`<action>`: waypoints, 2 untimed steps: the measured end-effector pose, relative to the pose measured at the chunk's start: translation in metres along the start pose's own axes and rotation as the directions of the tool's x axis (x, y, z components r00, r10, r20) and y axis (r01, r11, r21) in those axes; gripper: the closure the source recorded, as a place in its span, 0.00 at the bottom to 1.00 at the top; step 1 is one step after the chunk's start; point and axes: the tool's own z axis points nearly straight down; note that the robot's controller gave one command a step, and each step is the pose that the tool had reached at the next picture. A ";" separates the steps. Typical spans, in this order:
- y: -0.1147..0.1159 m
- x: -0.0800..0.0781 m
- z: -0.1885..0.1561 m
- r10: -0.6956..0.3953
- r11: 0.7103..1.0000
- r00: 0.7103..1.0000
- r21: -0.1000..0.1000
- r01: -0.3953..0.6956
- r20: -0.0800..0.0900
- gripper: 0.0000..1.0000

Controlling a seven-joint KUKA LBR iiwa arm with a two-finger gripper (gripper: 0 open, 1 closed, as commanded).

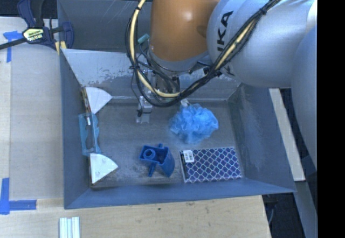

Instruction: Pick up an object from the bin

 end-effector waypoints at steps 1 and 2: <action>-0.001 -0.001 -0.005 0.003 1.000 1.000 -0.002 -0.003 0.009 0.00; -0.061 0.068 0.130 -0.209 0.978 0.978 -0.001 0.209 -0.001 0.00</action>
Offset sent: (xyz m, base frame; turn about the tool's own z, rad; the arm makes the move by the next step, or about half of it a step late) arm -0.0800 -0.0708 -0.1531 -0.2426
